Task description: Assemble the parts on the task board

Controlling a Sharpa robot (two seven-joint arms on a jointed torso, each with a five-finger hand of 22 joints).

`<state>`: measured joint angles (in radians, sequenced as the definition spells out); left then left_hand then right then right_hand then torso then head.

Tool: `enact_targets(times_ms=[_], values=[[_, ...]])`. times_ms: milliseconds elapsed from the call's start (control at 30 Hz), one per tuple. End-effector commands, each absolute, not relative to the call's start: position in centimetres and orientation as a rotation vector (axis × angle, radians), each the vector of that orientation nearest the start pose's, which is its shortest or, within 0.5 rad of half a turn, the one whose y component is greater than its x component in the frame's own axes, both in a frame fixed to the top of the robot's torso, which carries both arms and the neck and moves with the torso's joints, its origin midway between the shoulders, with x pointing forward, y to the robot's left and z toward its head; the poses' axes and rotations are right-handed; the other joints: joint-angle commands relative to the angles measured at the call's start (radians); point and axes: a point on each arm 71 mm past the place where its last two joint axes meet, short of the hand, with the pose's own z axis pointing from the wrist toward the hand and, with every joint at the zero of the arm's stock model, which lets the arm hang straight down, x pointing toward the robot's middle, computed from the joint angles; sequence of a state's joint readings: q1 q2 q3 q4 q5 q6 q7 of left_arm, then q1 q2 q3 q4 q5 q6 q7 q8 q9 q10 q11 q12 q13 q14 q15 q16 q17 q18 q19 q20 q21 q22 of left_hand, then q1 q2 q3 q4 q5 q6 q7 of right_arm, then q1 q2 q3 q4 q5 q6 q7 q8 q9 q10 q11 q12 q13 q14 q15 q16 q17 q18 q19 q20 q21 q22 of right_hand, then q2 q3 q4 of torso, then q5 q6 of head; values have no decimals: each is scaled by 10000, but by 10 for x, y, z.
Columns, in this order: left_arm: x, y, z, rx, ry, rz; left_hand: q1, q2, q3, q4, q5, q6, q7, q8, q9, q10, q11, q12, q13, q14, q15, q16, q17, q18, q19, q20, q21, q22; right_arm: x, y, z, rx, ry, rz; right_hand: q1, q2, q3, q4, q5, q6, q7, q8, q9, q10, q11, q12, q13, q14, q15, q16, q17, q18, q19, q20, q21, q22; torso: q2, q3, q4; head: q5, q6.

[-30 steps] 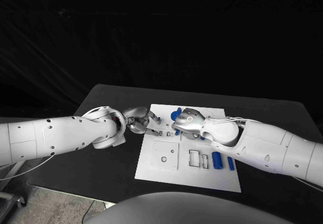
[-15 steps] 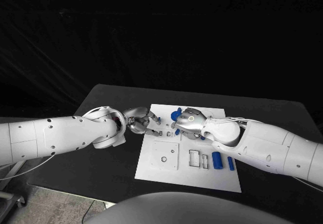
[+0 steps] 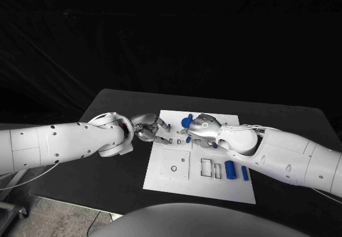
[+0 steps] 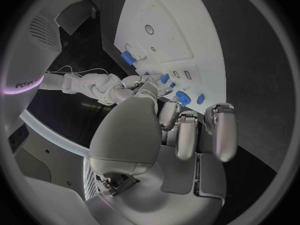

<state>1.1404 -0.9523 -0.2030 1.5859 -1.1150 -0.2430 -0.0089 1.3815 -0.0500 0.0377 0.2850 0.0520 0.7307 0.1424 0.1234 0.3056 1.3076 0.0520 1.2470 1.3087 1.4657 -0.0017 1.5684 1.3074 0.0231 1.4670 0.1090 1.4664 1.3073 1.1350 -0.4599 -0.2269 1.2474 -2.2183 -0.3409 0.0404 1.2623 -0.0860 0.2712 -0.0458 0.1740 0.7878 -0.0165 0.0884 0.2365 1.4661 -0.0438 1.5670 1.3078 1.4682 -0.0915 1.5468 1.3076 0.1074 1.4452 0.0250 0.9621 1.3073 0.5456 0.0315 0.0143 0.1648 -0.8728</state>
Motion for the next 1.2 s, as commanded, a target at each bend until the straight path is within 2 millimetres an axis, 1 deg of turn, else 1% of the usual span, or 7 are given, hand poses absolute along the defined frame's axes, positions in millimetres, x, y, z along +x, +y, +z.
enact_targets(times_ms=[33, 367, 533, 600, 667, 933, 1200], values=[[427, 233, -269, -1124, 20262, -8182, 22, 79, -34, -30, -24, 88, 10, 51, -17, -22, 42, -51, 605, 1051, 93, 24, 2634, 72, -15, 68, -23, 2227, 455, -67, -271, -10978, 13276, 5470, 10, -63, -56, 10, -35, -47, 7, -56, -12, 1047, -65, 38, 2630, 893, -65, -62, 1872, -82, -14, -67, -67, 1244, 0, -1, -10, -49, 2], [427, 223, -265, -303, 19733, -8018, -22, 318, -91, 6, 62, 522, 20, 319, -9, 8, 67, -10, 591, 1051, 126, 24, 2634, 76, -8, 114, -26, 2225, 460, -117, -191, -8884, 12468, 5530, 181, 93, -27, 169, 79, 40, 101, -51, -126, 1047, -56, 38, 2630, 855, -43, -145, 1677, -46, -69, -50, -368, 1192, -33, 10, -16, -366, 2], [434, 212, -254, 93, 19366, -7786, -260, 515, -254, 0, 498, 1452, -61, 1026, 161, 1897, 109, 2388, 2083, 1051, 161, 24, 2634, -10, 308, 149, 290, 2343, 462, -157, -166, -6956, 12717, 5740, 155, 322, 13, 469, 443, 498, 438, 147, -137, 1047, -23, 38, 2630, 847, -67, -172, 1619, -36, -41, -66, -447, 1193, -96, 1, -47, -625, 2], [440, 204, -245, 273, 19426, -7511, -560, 657, -360, 21, 776, 1762, -145, 1306, 275, 2283, 62, 2853, 2378, 1051, 132, 24, 2634, -48, 448, 141, 435, 2396, 463, -175, -161, -6249, 13011, 5713, 154, 423, 60, 610, 685, 919, 738, 344, -88, 1047, 197, 38, 2630, 839, 54, -192, 1572, -53, -22, -9, -507, 1193, -126, 10, -75, -692, 2], [444, 199, -240, 382, 19511, -7337, -745, 715, -433, 28, 849, 1857, -187, 1426, 341, 2419, 25, 3009, 2477, 1051, 118, 24, 2634, -59, 491, 120, 480, 2412, 463, -182, -161, -6045, 13145, 5655, 130, 470, 73, 686, 729, 1049, 796, 398, -77, 1047, 264, 38, 2630, 832, 101, -208, 1532, -54, -14, 23, -531, 1193, -134, 17, -94, -701, 2], [466, 164, -220, 931, 21538, -5675, -2214, 1433, -775, 65, 1193, 2311, -398, 1965, 859, 2565, -125, 3171, 2581, 1051, -10, 24, 2634, -55, 480, 15, 477, 2406, 457, -213, -164, -4884, 13874, 5657, -61, 658, 34, 1084, 971, 1907, 709, 803, 124, 1047, 226, 38, 2630, 824, 95, -225, 1488, -31, 37, 54, -561, 1208, -154, 101, -197, -890, 2], [480, 135, -228, 1262, 24229, -3538, -2628, 1497, -935, 36, 1278, 2191, -444, 2212, 1419, 2609, -173, 3215, 2607, 1051, -78, 24, 2634, -21, 373, -52, 369, 2359, 454, -232, -173, -3017, 14797, 6168, -720, 862, -147, 1875, 755, 2213, 816, 925, 299, 1047, 350, 38, 2630, 816, 127, -235, 1453, -40, 99, 73, -550, 1229, -126, 152, -320, -1121, 2]])
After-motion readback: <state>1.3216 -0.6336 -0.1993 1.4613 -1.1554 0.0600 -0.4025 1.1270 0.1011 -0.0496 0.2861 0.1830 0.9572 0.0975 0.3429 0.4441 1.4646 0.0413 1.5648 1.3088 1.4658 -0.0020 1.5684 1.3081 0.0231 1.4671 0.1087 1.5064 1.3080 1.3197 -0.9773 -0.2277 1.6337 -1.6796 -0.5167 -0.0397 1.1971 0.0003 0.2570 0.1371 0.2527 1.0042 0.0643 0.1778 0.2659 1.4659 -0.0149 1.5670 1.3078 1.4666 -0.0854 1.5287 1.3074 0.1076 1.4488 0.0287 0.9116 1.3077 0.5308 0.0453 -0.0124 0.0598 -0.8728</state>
